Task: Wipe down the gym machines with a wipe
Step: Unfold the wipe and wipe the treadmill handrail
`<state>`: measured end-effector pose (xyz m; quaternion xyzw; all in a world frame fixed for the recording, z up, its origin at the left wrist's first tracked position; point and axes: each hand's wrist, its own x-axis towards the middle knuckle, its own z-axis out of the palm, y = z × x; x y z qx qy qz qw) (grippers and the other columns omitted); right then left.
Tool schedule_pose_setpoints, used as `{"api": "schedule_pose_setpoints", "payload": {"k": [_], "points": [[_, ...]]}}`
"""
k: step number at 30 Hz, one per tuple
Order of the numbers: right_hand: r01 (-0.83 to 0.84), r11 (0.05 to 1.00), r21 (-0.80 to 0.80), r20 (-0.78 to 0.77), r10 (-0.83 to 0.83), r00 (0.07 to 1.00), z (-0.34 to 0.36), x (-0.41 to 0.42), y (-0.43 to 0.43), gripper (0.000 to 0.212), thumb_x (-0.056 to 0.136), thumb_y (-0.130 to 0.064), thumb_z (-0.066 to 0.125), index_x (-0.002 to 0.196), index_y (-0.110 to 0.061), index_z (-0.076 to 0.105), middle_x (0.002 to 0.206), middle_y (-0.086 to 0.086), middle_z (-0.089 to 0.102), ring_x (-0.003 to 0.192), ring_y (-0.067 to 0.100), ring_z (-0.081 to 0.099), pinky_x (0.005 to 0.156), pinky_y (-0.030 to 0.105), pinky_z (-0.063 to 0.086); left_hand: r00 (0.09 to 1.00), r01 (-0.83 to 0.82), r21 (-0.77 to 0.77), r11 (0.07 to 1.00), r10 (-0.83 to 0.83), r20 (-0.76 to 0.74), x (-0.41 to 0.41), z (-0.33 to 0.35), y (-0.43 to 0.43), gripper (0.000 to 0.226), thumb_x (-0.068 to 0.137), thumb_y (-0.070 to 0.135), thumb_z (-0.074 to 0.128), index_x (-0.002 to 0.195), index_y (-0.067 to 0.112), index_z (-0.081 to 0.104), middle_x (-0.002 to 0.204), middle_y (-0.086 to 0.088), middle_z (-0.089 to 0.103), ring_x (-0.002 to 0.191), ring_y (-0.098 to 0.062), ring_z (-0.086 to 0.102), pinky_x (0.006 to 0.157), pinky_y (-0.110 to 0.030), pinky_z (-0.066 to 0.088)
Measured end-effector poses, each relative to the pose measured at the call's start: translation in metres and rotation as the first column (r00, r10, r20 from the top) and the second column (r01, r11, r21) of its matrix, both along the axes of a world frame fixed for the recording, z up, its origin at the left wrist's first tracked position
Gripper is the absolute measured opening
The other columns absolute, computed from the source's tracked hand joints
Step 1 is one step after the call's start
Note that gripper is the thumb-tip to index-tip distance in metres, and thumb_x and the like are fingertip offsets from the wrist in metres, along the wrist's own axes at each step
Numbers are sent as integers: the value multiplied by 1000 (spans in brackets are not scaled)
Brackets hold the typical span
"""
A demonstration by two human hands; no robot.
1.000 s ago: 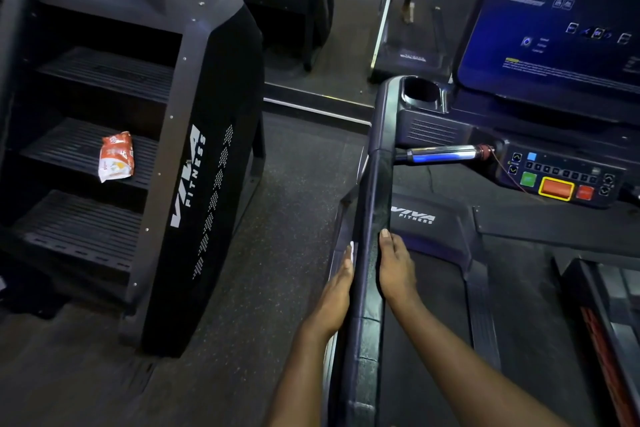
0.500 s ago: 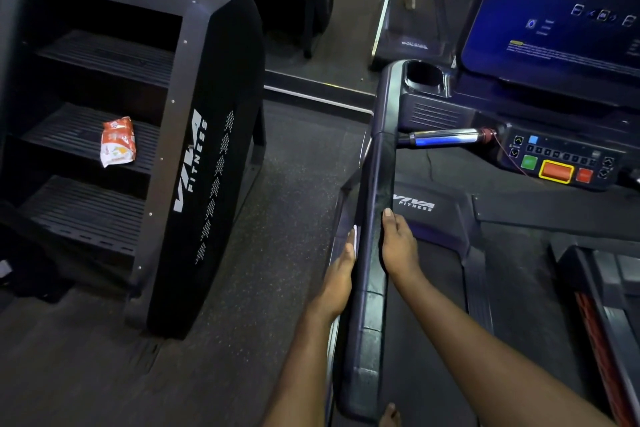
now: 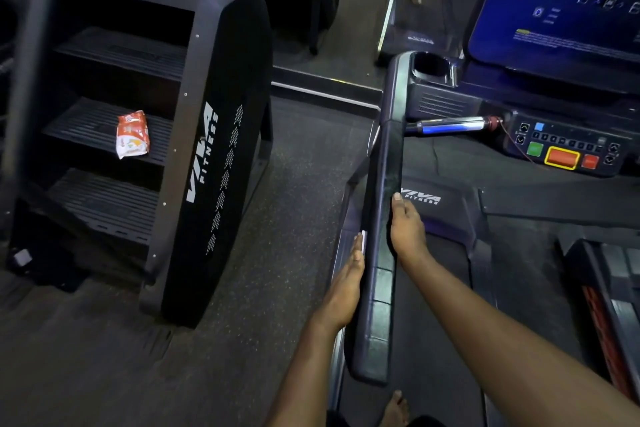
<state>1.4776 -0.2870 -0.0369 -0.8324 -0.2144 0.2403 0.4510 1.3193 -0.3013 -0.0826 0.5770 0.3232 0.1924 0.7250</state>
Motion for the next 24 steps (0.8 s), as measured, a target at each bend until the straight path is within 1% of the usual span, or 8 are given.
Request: {"api": "schedule_pose_setpoints", "payload": {"k": [2, 6, 9, 11, 15, 19, 21, 24], "points": [[-9, 1000, -2, 1, 9, 1000, 3, 0, 0, 45, 108, -45, 35, 107, -10, 63, 101, 4, 63, 96, 23, 54, 80, 29, 33, 1000, 12, 16, 1000, -11, -12, 14, 3, 15, 70, 100, 63, 24, 161, 29, 20, 165, 20, 18, 149, 9, 14, 128, -35, 11], [-20, 1000, 10, 23, 20, 1000, -3, 3, 2, 46, 108, -44, 36, 108, -8, 64, 110, 12, 69, 103, 29, 61, 83, 31, 38, 999, 34, 63, 997, -32, -34, 45, 13, 50, 75, 97, 71, 27, 160, 31, 23, 165, 16, 24, 150, 4, 20, 128, -38, 15], [-18, 1000, 25, 14, 17, 1000, -9, 4, 1, 43, 107, -45, 38, 108, -12, 65, 110, 12, 71, 106, 32, 63, 88, 36, 45, 998, 42, 86, 995, -37, -54, 66, 23, 75, 64, 106, 57, 24, 161, 25, 21, 167, 10, 21, 152, -1, 17, 128, -39, 13], [-17, 999, 43, -6, 17, 1000, -8, 5, 1, 41, 107, -45, 39, 111, -14, 66, 110, 11, 71, 106, 30, 64, 90, 37, 47, 998, 32, 103, 994, -26, -54, 74, 29, 84, 68, 104, 58, 24, 162, 23, 18, 167, 9, 18, 152, -2, 14, 128, -38, 11], [-19, 998, 52, -47, 22, 999, -11, 14, 1, 36, 105, -44, 45, 112, -17, 67, 110, 5, 73, 107, 25, 66, 95, 38, 49, 998, -7, 114, 993, 0, 63, 78, 14, 78, 67, 103, 54, 28, 161, 23, 18, 167, 13, 18, 152, 2, 14, 128, -38, 11], [-30, 998, 57, -102, 35, 994, -17, 26, 5, 28, 101, -42, 55, 108, -20, 70, 104, 0, 75, 101, 19, 69, 97, 43, 52, 992, -31, 98, 995, 18, 125, 86, 6, 82, 75, 97, 63, 32, 161, 26, 19, 167, 15, 18, 152, 0, 14, 128, -41, 11], [-40, 997, 59, -95, 46, 994, -16, 36, 13, 32, 94, -44, 60, 113, -20, 69, 110, -1, 74, 104, 16, 69, 101, 45, 51, 995, -33, 114, 993, 23, 96, 100, 10, 98, 78, 95, 65, 32, 161, 24, 19, 167, 14, 16, 153, -1, 12, 128, -41, 9], [-38, 998, 57, -96, 44, 994, -10, 52, 28, 36, 96, -29, 64, 130, -15, 63, 125, 4, 69, 115, 18, 65, 108, 44, 46, 999, -9, 157, 987, 2, 39, 119, 21, 124, 72, 100, 56, 27, 160, 19, 17, 167, 10, 12, 154, -4, 8, 128, -39, 7]]}}
